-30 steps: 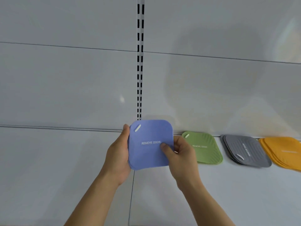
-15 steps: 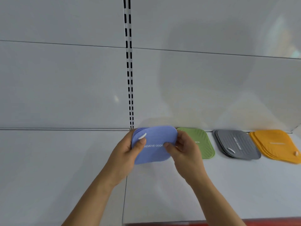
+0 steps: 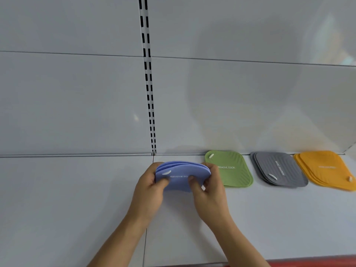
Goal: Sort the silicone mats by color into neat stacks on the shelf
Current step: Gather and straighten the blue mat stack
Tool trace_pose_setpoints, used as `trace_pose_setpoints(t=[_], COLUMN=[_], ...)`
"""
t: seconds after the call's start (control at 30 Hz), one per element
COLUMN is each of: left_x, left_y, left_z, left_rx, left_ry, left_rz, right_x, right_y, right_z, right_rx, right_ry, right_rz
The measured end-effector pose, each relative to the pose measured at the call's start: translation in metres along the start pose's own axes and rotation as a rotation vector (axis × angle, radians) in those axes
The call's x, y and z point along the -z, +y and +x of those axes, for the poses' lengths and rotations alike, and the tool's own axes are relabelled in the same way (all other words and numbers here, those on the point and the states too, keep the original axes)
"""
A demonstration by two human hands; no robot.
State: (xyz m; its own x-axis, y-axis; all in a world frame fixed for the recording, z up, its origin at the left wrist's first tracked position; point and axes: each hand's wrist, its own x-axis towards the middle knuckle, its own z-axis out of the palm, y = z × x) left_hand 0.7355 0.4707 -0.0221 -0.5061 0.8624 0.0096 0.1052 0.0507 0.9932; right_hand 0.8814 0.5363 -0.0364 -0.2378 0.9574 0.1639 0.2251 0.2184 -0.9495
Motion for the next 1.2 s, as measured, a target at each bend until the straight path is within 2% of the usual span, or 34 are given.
trace_pose_setpoints(t=[0.2,0.33,0.63,0.8,1.0,1.2], left_x=[-0.004,-0.005,-0.004,-0.007,-0.003,0.004], left_y=[0.001,-0.001,-0.001,-0.008,-0.013,-0.004], left_z=[-0.002,-0.003,-0.001,0.000,0.004,0.021], left_rx=[0.014,0.047,0.046,0.052,0.069,0.107], left_ry=[0.042,0.042,0.036,0.037,0.017,0.015], left_rz=[-0.005,-0.008,-0.009,0.012,0.131,0.477], right_x=[-0.005,-0.007,-0.009,-0.008,-0.003,0.009], right_y=[-0.008,-0.003,-0.002,-0.002,0.005,0.014], right_z=[-0.004,-0.002,-0.004,-0.005,0.000,0.022], right_rx=[-0.030,-0.116,-0.117,-0.113,-0.083,0.097], right_ry=[0.056,0.022,-0.061,-0.053,-0.077,-0.021], right_rz=[0.058,0.066,-0.019,-0.047,-0.152,-0.453])
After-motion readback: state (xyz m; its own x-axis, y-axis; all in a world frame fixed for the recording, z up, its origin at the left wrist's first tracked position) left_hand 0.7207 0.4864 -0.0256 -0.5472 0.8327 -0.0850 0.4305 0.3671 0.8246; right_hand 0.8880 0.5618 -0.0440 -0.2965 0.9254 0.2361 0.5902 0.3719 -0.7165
